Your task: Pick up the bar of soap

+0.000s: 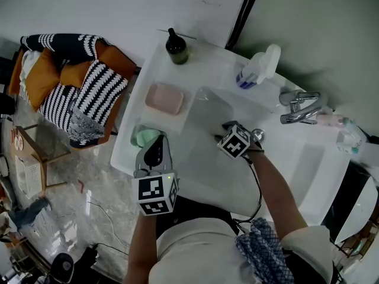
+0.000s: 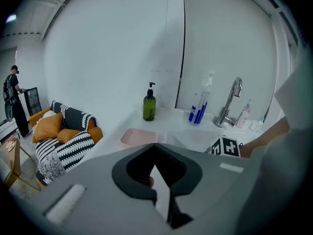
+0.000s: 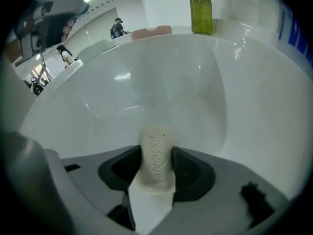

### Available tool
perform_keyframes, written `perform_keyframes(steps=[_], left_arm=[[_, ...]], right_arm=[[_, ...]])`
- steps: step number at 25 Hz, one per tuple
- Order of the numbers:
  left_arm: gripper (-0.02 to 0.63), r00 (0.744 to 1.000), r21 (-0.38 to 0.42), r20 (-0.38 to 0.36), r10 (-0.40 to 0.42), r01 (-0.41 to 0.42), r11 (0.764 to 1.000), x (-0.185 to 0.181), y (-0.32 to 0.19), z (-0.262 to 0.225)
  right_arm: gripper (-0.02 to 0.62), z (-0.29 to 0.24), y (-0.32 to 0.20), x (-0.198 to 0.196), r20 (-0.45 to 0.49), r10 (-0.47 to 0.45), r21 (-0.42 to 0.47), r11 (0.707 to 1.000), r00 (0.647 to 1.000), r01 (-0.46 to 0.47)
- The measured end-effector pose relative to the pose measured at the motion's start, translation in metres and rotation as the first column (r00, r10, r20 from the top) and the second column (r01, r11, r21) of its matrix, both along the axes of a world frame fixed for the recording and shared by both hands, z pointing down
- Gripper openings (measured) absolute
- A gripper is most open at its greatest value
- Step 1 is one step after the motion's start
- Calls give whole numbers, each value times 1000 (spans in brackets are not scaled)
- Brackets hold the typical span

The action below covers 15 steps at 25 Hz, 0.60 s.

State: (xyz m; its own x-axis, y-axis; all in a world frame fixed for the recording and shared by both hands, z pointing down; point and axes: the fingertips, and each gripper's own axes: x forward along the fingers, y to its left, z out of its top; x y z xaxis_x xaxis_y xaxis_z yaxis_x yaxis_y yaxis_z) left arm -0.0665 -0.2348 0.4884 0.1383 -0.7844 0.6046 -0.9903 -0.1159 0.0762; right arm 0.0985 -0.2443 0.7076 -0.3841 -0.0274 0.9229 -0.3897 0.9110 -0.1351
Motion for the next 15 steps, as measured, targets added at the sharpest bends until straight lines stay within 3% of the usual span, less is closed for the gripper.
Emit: perform_keyframes(steps=[12,15], left_arm=[[8,1000,7,-29,0,0,1000,-1,5,-5],[8,999,10,-36,-10,10,1000,-5,8,-7]], right_arm=[[221,0,6,-1,-1,-12,11,1000,1000,12],[241,-9,0,-1,42,52,15,999,998,-52]])
